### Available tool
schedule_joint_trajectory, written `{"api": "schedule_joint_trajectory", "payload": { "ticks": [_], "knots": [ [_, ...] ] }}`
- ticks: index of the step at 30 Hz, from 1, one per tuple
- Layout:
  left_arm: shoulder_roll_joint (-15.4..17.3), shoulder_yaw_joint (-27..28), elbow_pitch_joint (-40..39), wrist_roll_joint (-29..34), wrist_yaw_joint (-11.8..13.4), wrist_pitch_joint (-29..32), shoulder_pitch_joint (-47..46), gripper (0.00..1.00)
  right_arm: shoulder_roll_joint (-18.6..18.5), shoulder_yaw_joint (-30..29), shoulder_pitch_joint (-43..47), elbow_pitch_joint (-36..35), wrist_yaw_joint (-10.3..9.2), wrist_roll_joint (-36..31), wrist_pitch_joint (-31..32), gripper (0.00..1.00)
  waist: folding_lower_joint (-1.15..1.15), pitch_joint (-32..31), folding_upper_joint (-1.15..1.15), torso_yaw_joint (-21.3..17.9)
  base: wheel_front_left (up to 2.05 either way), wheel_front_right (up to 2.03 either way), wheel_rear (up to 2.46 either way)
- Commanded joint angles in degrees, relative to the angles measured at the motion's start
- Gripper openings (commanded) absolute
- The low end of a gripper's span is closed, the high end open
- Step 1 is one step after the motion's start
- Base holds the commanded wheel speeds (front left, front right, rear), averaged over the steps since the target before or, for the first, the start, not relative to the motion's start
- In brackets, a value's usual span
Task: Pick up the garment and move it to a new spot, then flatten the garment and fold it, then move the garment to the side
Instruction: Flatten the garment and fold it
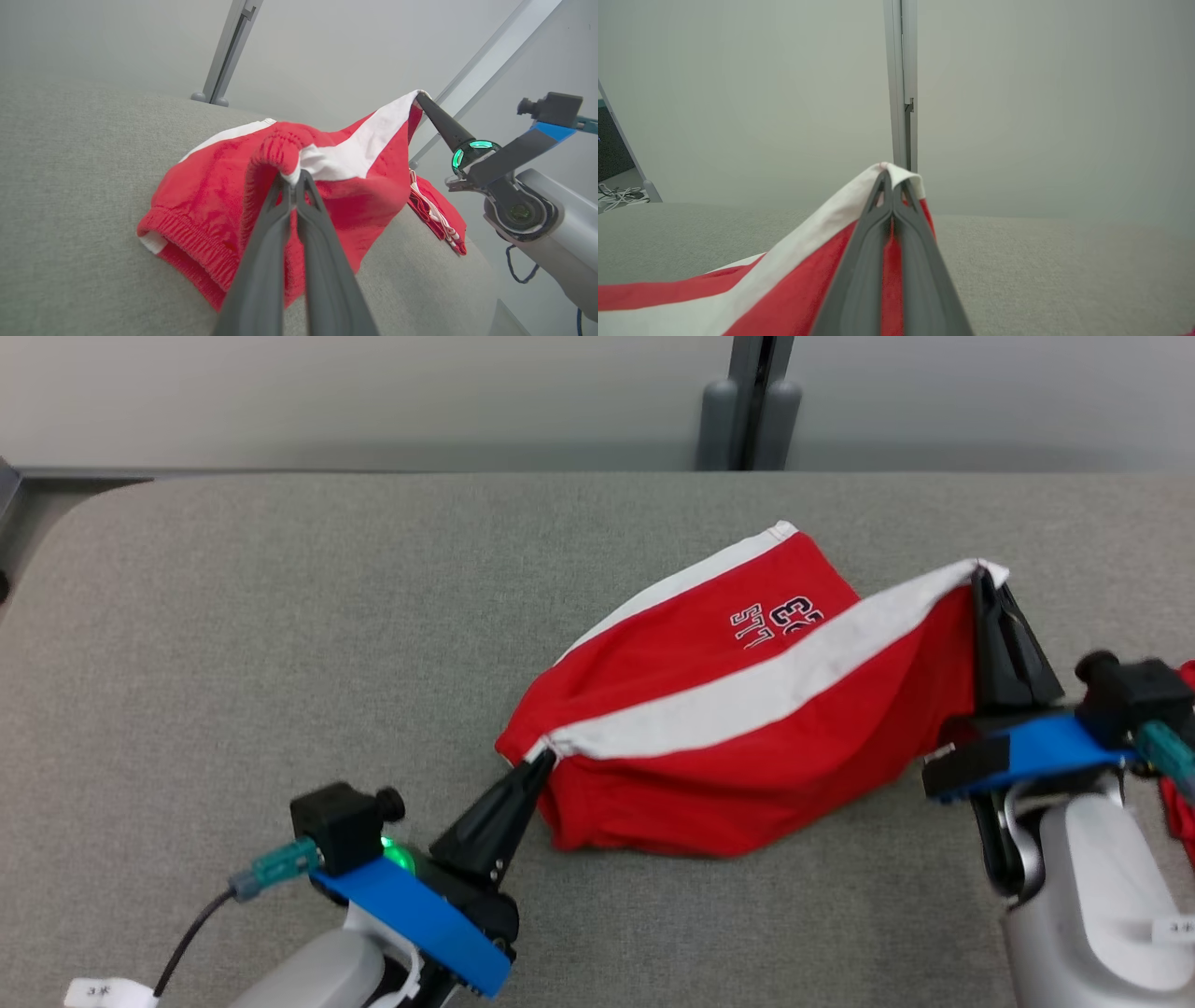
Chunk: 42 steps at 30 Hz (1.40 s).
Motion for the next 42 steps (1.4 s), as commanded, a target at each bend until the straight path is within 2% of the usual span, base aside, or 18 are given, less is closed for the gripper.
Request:
{"api": "schedule_joint_trajectory", "payload": {
  "ticks": [1, 9, 17, 18, 19, 20, 21, 22, 27, 32, 38, 42],
  "knots": [
    [0.2, 0.4, -0.1, -0.4, 0.1, -0.2, -2.3, 0.00, -0.1, 0.1, -3.0, 1.4, 0.00, -1.2, 0.4, 0.00, -0.01, 3.9, 0.00, 2.9, 0.00, 0.00, 0.00],
    [0.0, 2.3, 1.4, -2.1, 0.1, -0.2, -12.2, 0.00, -0.2, -0.6, -20.3, 12.0, 0.00, -8.2, 2.2, 0.00, -0.01, 12.8, 0.00, 5.4, 0.00, 0.00, 0.00],
    [-0.9, 3.1, 3.5, -2.9, 0.1, -0.2, -16.6, 0.00, -0.2, -3.4, -30.0, 20.6, 0.00, -16.0, 2.4, 0.00, -0.01, 18.3, 0.00, 6.8, 0.00, 0.00, 0.00],
    [-1.1, 2.9, 3.9, -2.7, 0.1, -0.2, -16.7, 0.00, -0.2, -3.8, -30.8, 21.5, -0.01, -16.4, 2.3, 0.06, -0.01, 18.7, 0.00, 6.9, 0.00, 0.00, 0.00],
    [-1.0, 2.6, 4.3, -1.7, 0.1, -0.2, -17.1, 0.00, -0.2, -4.3, -31.2, 22.1, 0.00, -17.1, 2.1, 0.47, -0.01, 19.0, 0.00, 7.0, 0.00, 0.00, 0.00],
    [-1.3, 2.7, 4.6, -1.7, 0.1, -0.2, -17.1, 0.20, -0.2, -4.7, -31.7, 22.7, 0.00, -17.8, 2.0, 0.99, -0.01, 19.1, 0.00, 7.1, 0.00, 0.00, 0.00],
    [-1.7, 2.9, 4.9, -1.8, 0.1, -0.2, -16.8, 0.49, -0.2, -5.2, -32.1, 23.3, 0.00, -18.2, 1.8, 1.00, -0.01, 19.3, 0.00, 7.1, 0.00, 0.00, 0.00],
    [-1.7, 2.4, 5.2, -1.9, 0.1, -0.2, -16.5, 1.00, -0.2, -5.6, -32.6, 23.8, -0.01, -18.6, 1.5, 1.00, -0.01, 19.4, 0.00, 7.1, 0.00, 0.00, 0.00],
    [-1.7, 3.0, 6.2, -1.4, 0.1, -0.2, -14.3, 1.00, -0.2, -7.1, -32.6, 26.1, -0.01, -21.1, 0.6, 1.00, -0.01, 19.1, 0.00, 7.1, 0.00, 0.00, 0.00],
    [-1.9, 6.7, 7.0, 0.8, 0.1, -0.2, -10.6, 1.00, -0.2, -9.3, -30.2, 28.2, -0.01, -22.4, 1.3, 1.00, -0.01, 18.2, 0.00, 7.0, 0.00, 0.00, 0.00],
    [-2.9, 12.0, 6.7, 5.9, 0.1, -0.2, -5.7, 1.00, -0.1, -12.2, -26.5, 30.8, 0.00, -23.9, 5.7, 1.00, -0.01, 17.0, 0.00, 6.7, 0.00, 0.00, 0.00],
    [-3.9, 14.5, 6.7, 7.8, 0.1, -0.2, -3.1, 1.00, -0.1, -13.1, -23.5, 34.3, -0.01, -22.4, 9.6, 1.00, -0.01, 15.5, 0.00, 6.4, 0.00, 0.00, 0.00]
  ]
}}
